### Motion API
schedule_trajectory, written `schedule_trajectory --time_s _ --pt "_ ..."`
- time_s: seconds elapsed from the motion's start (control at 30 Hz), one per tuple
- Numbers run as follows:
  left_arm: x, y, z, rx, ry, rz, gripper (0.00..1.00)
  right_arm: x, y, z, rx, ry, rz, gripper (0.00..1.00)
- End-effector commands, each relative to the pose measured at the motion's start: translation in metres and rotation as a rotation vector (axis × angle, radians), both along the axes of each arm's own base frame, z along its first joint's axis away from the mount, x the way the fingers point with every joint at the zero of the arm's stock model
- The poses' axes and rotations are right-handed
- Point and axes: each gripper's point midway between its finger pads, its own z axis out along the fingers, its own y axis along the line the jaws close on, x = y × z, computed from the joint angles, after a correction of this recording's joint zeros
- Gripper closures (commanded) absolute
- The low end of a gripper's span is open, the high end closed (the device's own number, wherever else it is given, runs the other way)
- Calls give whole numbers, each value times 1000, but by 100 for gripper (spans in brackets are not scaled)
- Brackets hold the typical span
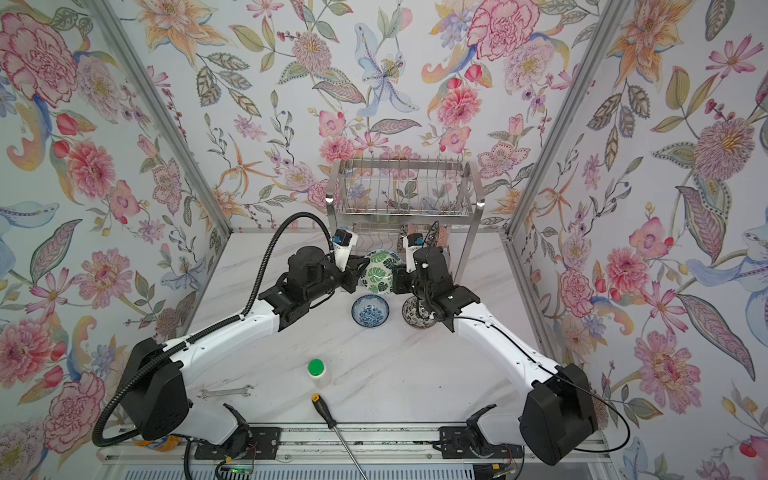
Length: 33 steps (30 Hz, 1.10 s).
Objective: Load the bowls into the dish rack
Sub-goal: 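Open left gripper and draw it back while right gripper carries the bowl to the rack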
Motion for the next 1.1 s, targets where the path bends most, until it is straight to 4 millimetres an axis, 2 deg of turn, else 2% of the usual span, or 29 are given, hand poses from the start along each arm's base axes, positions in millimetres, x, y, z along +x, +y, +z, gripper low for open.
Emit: schedule_trajectory --time_s 0.0,0.07,0.1,0.27,0.37,0.47,0.63,0.87,1.07 --pt "4 5 22 12 -45 34 38 -2 6 24 -2 -63 39 100" --pt "10 26 20 89 -44 130 5 -1 -1 20 -39 -64 21 100" --pt "12 37 21 122 -46 175 1 0 -5 19 -59 -64 8 100" --pt "21 109 26 186 -15 386 1 13 -36 0 -227 -30 -126 100" --pt "26 147 18 185 30 474 1 25 -56 -11 -332 -16 -236 100" --pt "29 169 10 200 67 526 1 37 -76 -20 -442 -13 -347 100" --pt "28 173 8 209 76 527 1 52 -100 -23 -555 -24 -491 100" --pt "27 174 3 218 85 522 1 67 -114 -27 -661 -42 -618 100" --pt "26 173 0 217 93 511 1 84 -116 -34 -717 -57 -682 100"
